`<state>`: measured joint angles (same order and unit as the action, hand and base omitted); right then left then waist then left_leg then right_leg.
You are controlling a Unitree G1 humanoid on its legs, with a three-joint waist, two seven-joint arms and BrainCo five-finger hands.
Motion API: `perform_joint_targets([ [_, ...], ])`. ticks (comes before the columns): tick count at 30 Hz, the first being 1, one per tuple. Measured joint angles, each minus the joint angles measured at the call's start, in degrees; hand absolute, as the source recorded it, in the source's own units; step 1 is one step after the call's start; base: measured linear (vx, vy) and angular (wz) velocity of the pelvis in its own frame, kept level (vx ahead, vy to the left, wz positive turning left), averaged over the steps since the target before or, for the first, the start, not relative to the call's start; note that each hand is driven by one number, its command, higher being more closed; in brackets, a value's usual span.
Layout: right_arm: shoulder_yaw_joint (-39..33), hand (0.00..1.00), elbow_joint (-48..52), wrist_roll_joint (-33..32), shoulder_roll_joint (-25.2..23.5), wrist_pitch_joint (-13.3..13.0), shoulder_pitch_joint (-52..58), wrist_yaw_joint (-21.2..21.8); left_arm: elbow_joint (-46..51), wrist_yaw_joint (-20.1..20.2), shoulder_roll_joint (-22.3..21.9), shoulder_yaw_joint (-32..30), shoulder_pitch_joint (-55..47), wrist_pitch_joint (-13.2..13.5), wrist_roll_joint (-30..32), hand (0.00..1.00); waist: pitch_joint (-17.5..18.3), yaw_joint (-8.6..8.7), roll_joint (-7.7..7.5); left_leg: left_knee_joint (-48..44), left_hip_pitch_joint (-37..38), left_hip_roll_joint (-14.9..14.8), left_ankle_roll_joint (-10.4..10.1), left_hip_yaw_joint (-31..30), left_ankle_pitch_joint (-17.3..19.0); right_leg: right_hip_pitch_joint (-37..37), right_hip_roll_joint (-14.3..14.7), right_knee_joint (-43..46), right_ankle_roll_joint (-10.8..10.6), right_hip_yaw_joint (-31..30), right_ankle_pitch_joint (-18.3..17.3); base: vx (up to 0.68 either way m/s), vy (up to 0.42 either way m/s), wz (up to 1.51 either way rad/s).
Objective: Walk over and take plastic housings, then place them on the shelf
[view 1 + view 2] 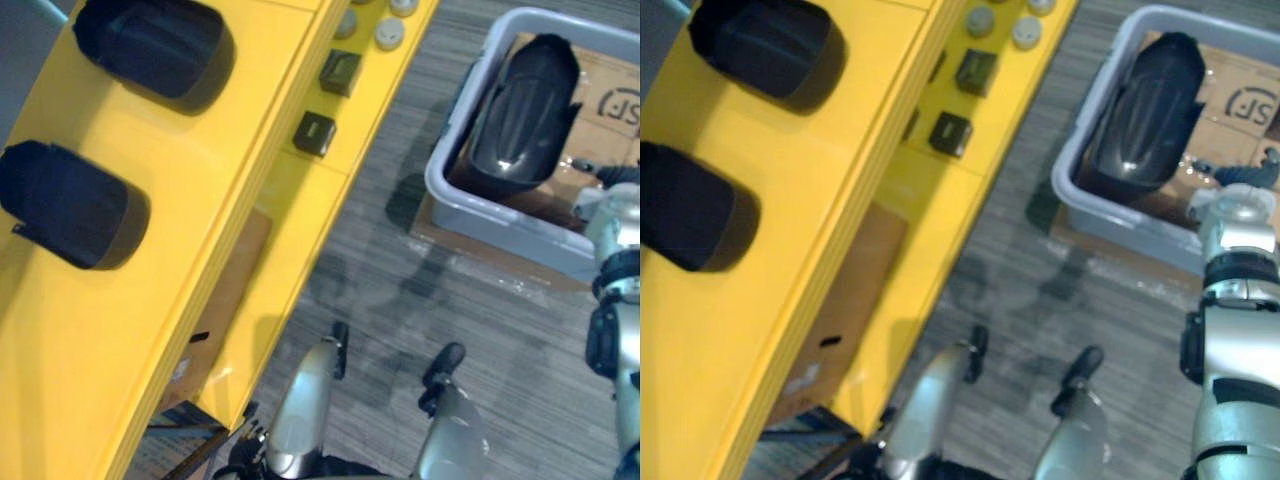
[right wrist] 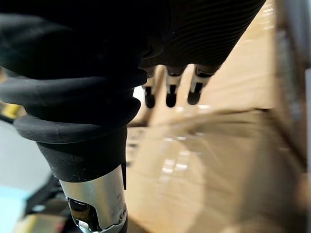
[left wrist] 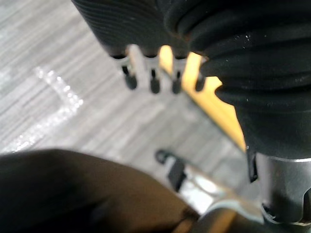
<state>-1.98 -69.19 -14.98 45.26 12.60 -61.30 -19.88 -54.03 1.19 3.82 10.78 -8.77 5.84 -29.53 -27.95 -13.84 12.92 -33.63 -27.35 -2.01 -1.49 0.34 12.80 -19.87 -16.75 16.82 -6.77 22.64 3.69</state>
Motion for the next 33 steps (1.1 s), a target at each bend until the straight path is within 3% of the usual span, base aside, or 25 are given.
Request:
perform_joint_targets([
  [2,0.86,0.00,0.02,1.49,2.25,0.21,-0.05,0.29,-1.32,0.12,-0.42,1.88,0.84,-0.05,-2.10,0.00,1.20,-1.26,1.68,-0.47,-1.52,0.36,0.26,-0.05,-0.16,-1.76,-0.56,1.19,0.04,-0.16,-0.23,-0.05,0.038,0.04],
  [9,7.89,0.00,0.37,4.97,7.61,-0.30,-1.16,3.76,-2.95,0.53,-0.47,5.63,2.61,-0.02,-4.41,0.00,2.93,-3.10,4.08,-1.25,-4.98,1.28,0.42,-0.05,-0.06,-5.63,-2.12,2.84,0.45,-0.26,-0.86,-0.07,0.042,0.02],
  [10,8.95,1.00,0.59,5.29,8.38,-0.40,-1.35,3.80,-2.97,0.53,-0.42,6.06,2.85,-0.03,-4.40,0.00,3.09,-3.57,4.44,-1.35,-5.67,1.35,0.62,-0.04,0.06,-6.23,-2.22,2.84,0.42,-0.11,-0.84,-0.04,0.017,-0.01],
  [16,11.25,1.00,0.61,9.14,11.64,-0.15,-1.19,3.79,-2.99,0.52,-0.16,7.52,3.56,0.30,-4.43,0.00,3.55,-4.81,5.07,-2.00,-7.13,1.29,0.67,-0.42,0.11,-7.13,-2.49,3.12,0.48,0.99,-0.77,-0.02,0.016,0.01],
  [21,12.55,1.00,0.61,16.37,14.55,2.47,-1.20,3.63,-2.81,0.61,-0.05,8.41,4.21,1.01,-5.94,0.00,4.58,-5.29,6.23,-2.03,-7.80,1.07,0.77,-1.11,-0.11,-7.13,-2.26,3.11,0.66,2.15,-0.86,0.03,0.018,0.03],
  [26,13.98,1.00,0.35,19.21,14.34,9.78,-1.84,-0.41,-1.86,0.53,-0.06,9.26,4.19,1.90,-6.10,0.00,4.72,-6.62,6.40,-1.91,-6.63,0.69,0.74,-1.30,-0.15,-6.39,-2.16,3.87,0.49,2.60,-1.68,0.05,0.008,0.02],
  [29,13.85,1.00,-0.77,19.12,13.95,12.45,-1.86,-2.81,-1.31,0.56,-0.04,9.64,4.16,2.08,-6.06,0.00,4.80,-7.21,6.50,-1.87,-6.11,0.68,0.61,-1.47,0.00,-5.80,-2.08,3.84,0.91,2.79,-2.19,0.00,0.009,0.01],
  [30,13.69,0.00,-1.34,18.96,13.88,12.81,-2.10,-4.46,-1.16,0.51,-0.04,9.64,4.15,2.26,-6.02,0.00,4.79,-7.29,6.48,-1.89,-6.14,0.68,0.62,-1.58,0.02,-5.67,-2.07,3.77,0.96,3.04,-2.22,-0.02,0.026,0.06],
  [33,13.45,0.00,-1.75,16.51,12.95,11.96,-2.10,-7.55,-1.05,0.14,-0.02,9.65,4.10,2.74,-5.95,0.00,4.78,-7.07,6.47,-2.08,-5.38,0.67,0.64,-2.14,0.18,-4.12,-1.92,3.20,0.95,3.94,-2.22,-0.01,0.029,0.09],
])
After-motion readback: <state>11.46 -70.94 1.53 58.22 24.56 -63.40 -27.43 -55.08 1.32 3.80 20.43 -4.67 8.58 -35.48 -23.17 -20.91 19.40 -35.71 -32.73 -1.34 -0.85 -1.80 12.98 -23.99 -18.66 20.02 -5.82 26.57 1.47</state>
